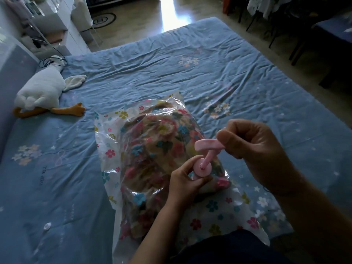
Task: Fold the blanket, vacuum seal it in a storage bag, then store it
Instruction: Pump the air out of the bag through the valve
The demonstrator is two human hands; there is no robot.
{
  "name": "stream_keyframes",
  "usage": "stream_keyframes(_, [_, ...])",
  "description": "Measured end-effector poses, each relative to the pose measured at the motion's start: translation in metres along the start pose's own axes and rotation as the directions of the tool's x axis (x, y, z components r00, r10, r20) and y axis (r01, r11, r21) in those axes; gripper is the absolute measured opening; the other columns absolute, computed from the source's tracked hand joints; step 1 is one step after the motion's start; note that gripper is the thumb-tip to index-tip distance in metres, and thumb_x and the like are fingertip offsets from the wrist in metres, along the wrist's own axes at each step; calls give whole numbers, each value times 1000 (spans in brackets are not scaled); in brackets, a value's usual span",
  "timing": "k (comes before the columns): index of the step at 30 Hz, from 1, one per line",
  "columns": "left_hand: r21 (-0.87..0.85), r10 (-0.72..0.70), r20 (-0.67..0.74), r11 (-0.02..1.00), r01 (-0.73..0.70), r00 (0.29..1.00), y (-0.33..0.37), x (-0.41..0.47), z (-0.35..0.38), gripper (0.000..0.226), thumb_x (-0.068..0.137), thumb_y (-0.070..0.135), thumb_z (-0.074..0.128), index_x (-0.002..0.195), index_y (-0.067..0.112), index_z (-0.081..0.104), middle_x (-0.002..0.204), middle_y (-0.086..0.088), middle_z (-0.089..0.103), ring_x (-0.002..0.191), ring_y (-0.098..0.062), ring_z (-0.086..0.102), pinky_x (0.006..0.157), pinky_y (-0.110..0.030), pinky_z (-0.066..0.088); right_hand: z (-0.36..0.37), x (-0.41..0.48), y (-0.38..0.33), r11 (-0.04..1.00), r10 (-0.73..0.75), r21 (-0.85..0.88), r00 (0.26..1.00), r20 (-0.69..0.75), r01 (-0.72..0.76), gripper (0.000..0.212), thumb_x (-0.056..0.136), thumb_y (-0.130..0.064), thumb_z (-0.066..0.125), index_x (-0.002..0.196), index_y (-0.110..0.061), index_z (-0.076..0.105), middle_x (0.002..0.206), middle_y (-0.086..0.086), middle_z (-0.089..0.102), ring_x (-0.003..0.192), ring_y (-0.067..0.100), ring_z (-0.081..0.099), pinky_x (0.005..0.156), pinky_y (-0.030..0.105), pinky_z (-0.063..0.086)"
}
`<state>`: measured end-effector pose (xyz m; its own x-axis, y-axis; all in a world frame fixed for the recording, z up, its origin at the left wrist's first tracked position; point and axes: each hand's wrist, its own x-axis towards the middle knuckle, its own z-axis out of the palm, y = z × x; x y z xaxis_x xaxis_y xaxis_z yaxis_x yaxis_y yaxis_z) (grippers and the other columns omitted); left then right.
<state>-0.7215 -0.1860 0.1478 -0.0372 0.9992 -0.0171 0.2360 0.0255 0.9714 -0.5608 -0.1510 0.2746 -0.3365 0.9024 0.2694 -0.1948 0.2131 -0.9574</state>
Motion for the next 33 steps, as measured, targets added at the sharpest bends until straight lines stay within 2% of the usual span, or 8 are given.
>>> stream_keyframes(2, [1, 14, -6, 1000, -14, 1000, 1, 0, 1, 50, 69, 12, 87, 113, 26, 68, 107, 16, 72, 103, 0, 66, 89, -20, 52, 1, -1, 10, 1000, 13, -28, 1000, -14, -13, 31, 82, -20, 68, 56, -22, 53, 50, -14, 44, 46, 1, 37, 47, 11, 33])
stream_keyframes(7, [-20, 42, -8, 999, -42, 999, 0, -2, 2, 47, 70, 8, 85, 114, 17, 70, 106, 11, 73, 103, -5, 68, 87, -22, 53, -2, -20, 75, 885, 337, -312, 938, -84, -346, 46, 77, -44, 69, 57, -6, 53, 48, -6, 45, 45, 3, 39, 50, 22, 34])
stream_keyframes(15, [-15, 10, 0, 1000, -10, 1000, -1, 1, -1, 56, 68, 12, 87, 114, 35, 65, 112, 20, 70, 107, -1, 65, 93, -20, 50, 2, 3, -3, 1000, 10, 28, 1000, -4, -9, 33, 83, -26, 65, 54, -18, 51, 47, -12, 42, 44, 4, 32, 44, 13, 30])
stream_keyframes(19, [-24, 27, -5, 999, -27, 1000, 1, 1, 3, 53, 67, 7, 87, 110, 31, 68, 105, 23, 71, 102, 1, 66, 87, -15, 50, -1, -10, 52, 951, 241, -187, 969, -60, -248, 47, 85, -34, 69, 58, 0, 52, 49, -4, 43, 46, 6, 36, 48, 21, 32])
stream_keyframes(21, [-35, 43, -6, 998, -43, 999, -1, -1, 4, 49, 68, 6, 86, 111, 22, 70, 105, 18, 72, 102, -1, 67, 86, -15, 50, -2, -19, 74, 877, 359, -313, 930, -81, -365, 46, 78, -43, 66, 54, -6, 53, 46, -8, 44, 45, 3, 38, 51, 26, 33])
stream_keyframes(24, [-30, 45, 0, 999, -45, 999, 1, -2, 2, 46, 69, 8, 86, 110, 21, 71, 105, 18, 72, 101, 0, 67, 84, -14, 49, 0, -16, 55, 906, 294, -305, 955, -48, -294, 44, 81, -39, 64, 54, -4, 56, 46, -7, 46, 45, 5, 39, 49, 22, 35])
stream_keyframes(29, [-39, 14, -12, 999, -15, 1000, 3, 0, 1, 56, 68, 10, 87, 110, 40, 65, 108, 23, 70, 105, 0, 65, 90, -17, 50, 1, 2, -7, 998, 51, 32, 998, 28, -52, 37, 87, -26, 63, 51, -24, 52, 48, -11, 40, 45, 6, 33, 46, 13, 31])
stream_keyframes(33, [-28, 35, -14, 999, -36, 999, 2, -2, 5, 49, 68, 9, 86, 112, 24, 70, 105, 17, 73, 101, -1, 67, 86, -17, 51, 0, -10, 41, 962, 223, -158, 974, -27, -224, 36, 84, -29, 65, 56, -10, 52, 47, -8, 46, 45, 1, 39, 48, 15, 34])
